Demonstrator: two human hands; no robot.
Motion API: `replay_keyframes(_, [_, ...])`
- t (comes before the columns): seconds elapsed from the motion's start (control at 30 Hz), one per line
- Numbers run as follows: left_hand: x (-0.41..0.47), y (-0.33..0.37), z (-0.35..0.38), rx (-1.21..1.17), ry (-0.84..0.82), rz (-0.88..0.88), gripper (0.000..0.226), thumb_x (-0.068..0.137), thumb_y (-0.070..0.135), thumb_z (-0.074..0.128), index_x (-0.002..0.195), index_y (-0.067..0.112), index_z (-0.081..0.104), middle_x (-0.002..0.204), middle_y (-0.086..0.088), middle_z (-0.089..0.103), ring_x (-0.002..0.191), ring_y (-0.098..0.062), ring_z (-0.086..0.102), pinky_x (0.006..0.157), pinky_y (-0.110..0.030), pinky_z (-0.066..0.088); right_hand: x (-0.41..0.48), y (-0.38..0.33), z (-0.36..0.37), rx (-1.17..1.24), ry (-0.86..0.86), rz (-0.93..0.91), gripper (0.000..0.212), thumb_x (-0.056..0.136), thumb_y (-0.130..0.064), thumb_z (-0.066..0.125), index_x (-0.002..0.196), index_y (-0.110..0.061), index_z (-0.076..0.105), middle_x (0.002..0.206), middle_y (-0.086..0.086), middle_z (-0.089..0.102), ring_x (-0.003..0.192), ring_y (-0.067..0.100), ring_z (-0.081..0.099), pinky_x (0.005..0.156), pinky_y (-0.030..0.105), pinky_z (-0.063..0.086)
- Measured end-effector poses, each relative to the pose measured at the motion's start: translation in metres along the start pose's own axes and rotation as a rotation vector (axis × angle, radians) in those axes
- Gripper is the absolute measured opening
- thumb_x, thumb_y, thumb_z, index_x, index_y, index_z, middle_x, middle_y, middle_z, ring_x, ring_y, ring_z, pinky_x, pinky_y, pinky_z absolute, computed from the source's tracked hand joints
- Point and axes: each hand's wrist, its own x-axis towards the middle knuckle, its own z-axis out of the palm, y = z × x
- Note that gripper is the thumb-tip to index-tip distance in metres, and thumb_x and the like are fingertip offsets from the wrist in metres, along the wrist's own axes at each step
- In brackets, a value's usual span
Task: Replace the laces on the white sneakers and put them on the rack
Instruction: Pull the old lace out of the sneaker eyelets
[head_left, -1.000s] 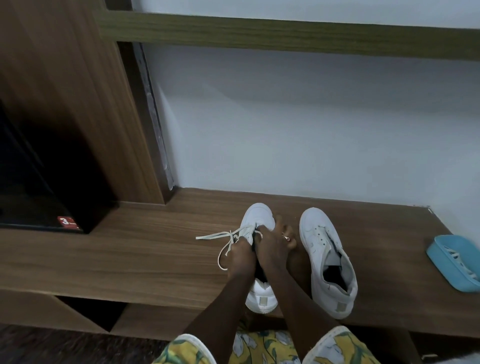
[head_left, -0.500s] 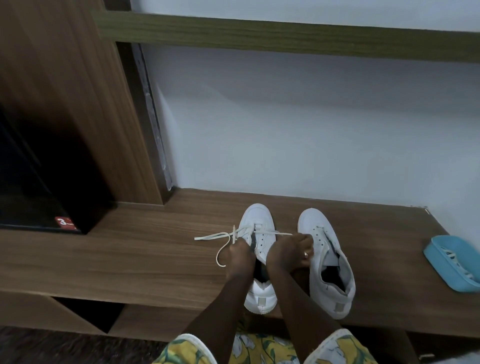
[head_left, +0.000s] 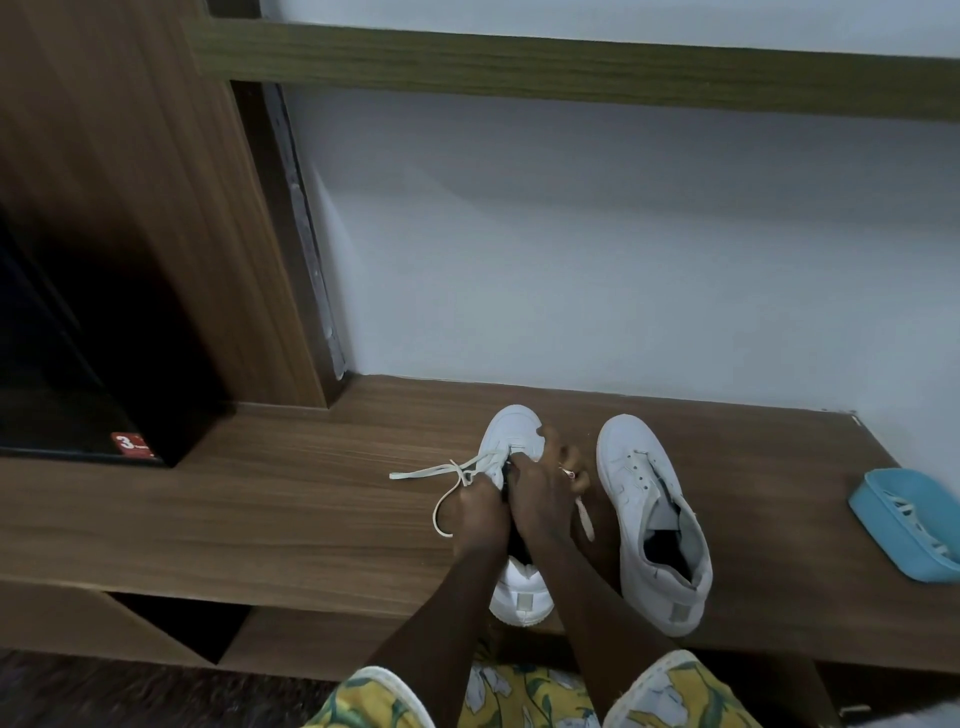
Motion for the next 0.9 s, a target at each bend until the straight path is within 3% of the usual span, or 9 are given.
replay_keyframes(0.1, [0.001, 0.000, 0.002, 0.018, 0.005, 0.004, 0.025, 0.096, 0.008, 0.037, 0.111, 0.006, 0.057, 0.110, -0.012, 0.066, 0.100, -0.022, 0.064, 0.079, -0.028, 0.049, -0.001, -0.003, 0.002, 0.004, 0.140, 0.000, 0.006, 0.084, -0.020, 0.066, 0.082, -0.024, 0.071, 0.138, 0.000, 0.044, 0.124, 0.034, 0.039, 0.093, 0.051, 0.030])
replay_keyframes(0.17, [0.002, 0.000, 0.003, 0.026, 0.005, 0.001, 0.025, 0.095, 0.009, 0.038, 0.112, 0.007, 0.057, 0.111, -0.011, 0.066, 0.101, -0.022, 0.064, 0.079, -0.028, 0.049, -0.001, -0.003, 0.005, -0.006, 0.203, 0.055, 0.011, 0.073, -0.014, 0.076, 0.074, -0.022, 0.069, 0.127, 0.007, 0.055, 0.113, 0.039, 0.050, 0.084, 0.053, 0.038])
replay_keyframes(0.3, [0.002, -0.001, 0.004, -0.050, 0.013, -0.041, 0.027, 0.100, 0.022, 0.039, 0.109, 0.006, 0.058, 0.107, -0.013, 0.066, 0.099, -0.025, 0.064, 0.072, -0.029, 0.045, 0.002, 0.001, 0.004, 0.026, 0.292, 0.215, 0.020, 0.081, -0.011, 0.070, 0.100, -0.014, 0.066, 0.130, 0.012, 0.051, 0.117, 0.038, 0.048, 0.086, 0.052, 0.038])
replay_keyframes(0.4, [0.004, -0.001, 0.008, -0.030, 0.036, -0.037, 0.029, 0.100, 0.027, 0.038, 0.108, 0.007, 0.058, 0.105, -0.014, 0.067, 0.095, -0.027, 0.065, 0.072, -0.031, 0.046, 0.005, 0.008, 0.003, 0.079, 0.244, 0.449, 0.036, 0.095, -0.015, 0.050, 0.129, -0.006, 0.048, 0.142, 0.010, 0.037, 0.128, 0.034, 0.037, 0.096, 0.049, 0.034])
replay_keyframes(0.5, [0.005, -0.003, 0.010, -0.020, 0.049, -0.025, 0.030, 0.100, 0.028, 0.038, 0.107, 0.008, 0.058, 0.102, -0.013, 0.067, 0.093, -0.027, 0.065, 0.069, -0.031, 0.046, 0.005, 0.014, 0.002, 0.160, 0.248, 0.637, 0.038, 0.096, -0.012, 0.042, 0.133, -0.001, 0.040, 0.145, 0.011, 0.030, 0.127, 0.035, 0.034, 0.099, 0.047, 0.032])
replay_keyframes(0.57, [0.006, -0.004, 0.011, -0.005, 0.055, -0.017, 0.030, 0.100, 0.029, 0.038, 0.106, 0.008, 0.059, 0.100, -0.014, 0.068, 0.091, -0.027, 0.066, 0.070, -0.032, 0.048, 0.005, 0.013, 0.001, 0.150, 0.240, 0.663, 0.037, 0.097, -0.013, 0.041, 0.131, 0.000, 0.041, 0.144, 0.012, 0.030, 0.126, 0.035, 0.035, 0.099, 0.047, 0.033])
replay_keyframes(0.7, [0.007, -0.004, 0.011, -0.019, 0.042, -0.024, 0.029, 0.100, 0.028, 0.038, 0.107, 0.007, 0.058, 0.101, -0.014, 0.067, 0.092, -0.027, 0.066, 0.072, -0.032, 0.049, 0.004, 0.007, 0.001, 0.087, 0.174, 0.435, 0.038, 0.095, -0.019, 0.047, 0.132, -0.011, 0.046, 0.149, 0.010, 0.024, 0.133, 0.034, 0.028, 0.102, 0.049, 0.028])
replay_keyframes(0.8, [0.008, -0.004, 0.012, -0.005, 0.030, -0.014, 0.024, 0.096, 0.017, 0.039, 0.111, 0.008, 0.056, 0.103, -0.011, 0.067, 0.094, -0.025, 0.066, 0.074, -0.030, 0.049, 0.001, 0.003, 0.002, -0.004, 0.063, 0.120, 0.027, 0.094, -0.026, 0.049, 0.118, -0.025, 0.059, 0.150, 0.005, 0.022, 0.135, 0.032, 0.022, 0.104, 0.049, 0.024])
replay_keyframes(0.9, [0.008, -0.005, 0.012, 0.009, 0.019, 0.005, 0.024, 0.094, 0.011, 0.039, 0.113, 0.008, 0.054, 0.107, -0.011, 0.066, 0.097, -0.024, 0.065, 0.077, -0.030, 0.049, 0.003, 0.004, 0.007, -0.010, 0.027, 0.001, 0.019, 0.094, -0.024, 0.049, 0.104, -0.024, 0.066, 0.148, 0.001, 0.027, 0.134, 0.030, 0.023, 0.103, 0.048, 0.023])
